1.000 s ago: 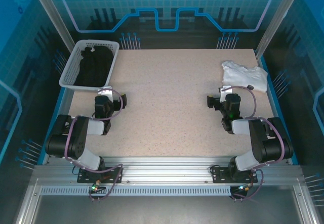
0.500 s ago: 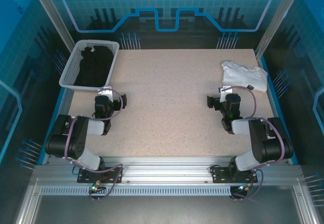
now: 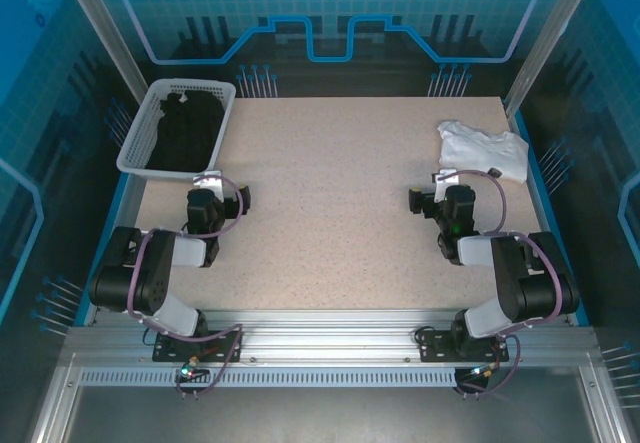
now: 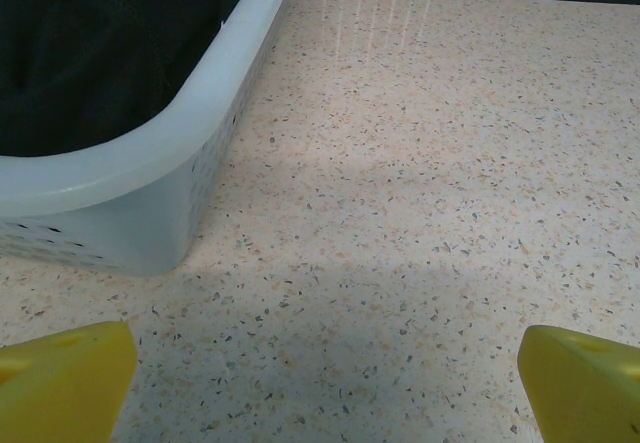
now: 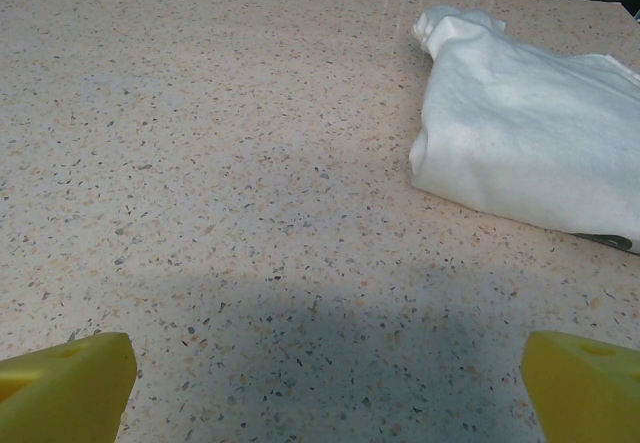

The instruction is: Fold the inside-out t-shirt

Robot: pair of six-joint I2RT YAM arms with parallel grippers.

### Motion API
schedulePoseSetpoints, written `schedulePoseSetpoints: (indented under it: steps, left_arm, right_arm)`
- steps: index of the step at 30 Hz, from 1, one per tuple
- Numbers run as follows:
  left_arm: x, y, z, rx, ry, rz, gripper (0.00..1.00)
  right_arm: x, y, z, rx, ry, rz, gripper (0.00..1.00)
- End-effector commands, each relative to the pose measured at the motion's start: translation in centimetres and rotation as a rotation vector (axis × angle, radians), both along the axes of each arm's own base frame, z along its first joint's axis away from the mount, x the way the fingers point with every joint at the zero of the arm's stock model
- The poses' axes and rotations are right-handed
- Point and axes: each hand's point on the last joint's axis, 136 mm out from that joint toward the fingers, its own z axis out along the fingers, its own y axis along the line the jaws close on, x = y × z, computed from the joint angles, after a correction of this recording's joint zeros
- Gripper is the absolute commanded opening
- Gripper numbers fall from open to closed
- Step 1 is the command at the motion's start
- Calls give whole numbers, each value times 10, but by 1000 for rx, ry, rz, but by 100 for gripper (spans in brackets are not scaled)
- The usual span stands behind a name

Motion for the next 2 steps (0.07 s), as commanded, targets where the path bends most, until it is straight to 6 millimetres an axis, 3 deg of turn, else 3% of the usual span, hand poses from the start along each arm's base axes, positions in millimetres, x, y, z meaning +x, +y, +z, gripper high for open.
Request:
schedulePoseSetpoints:
  steps: [1, 2]
  left_arm:
    - [6, -3, 13, 15, -48, -17, 99]
    - [6, -3, 13, 13, -48, -16, 99]
  right_arm:
    - [8, 5, 12, -1, -45, 19, 100]
    - [8, 4, 12, -1, -45, 18, 100]
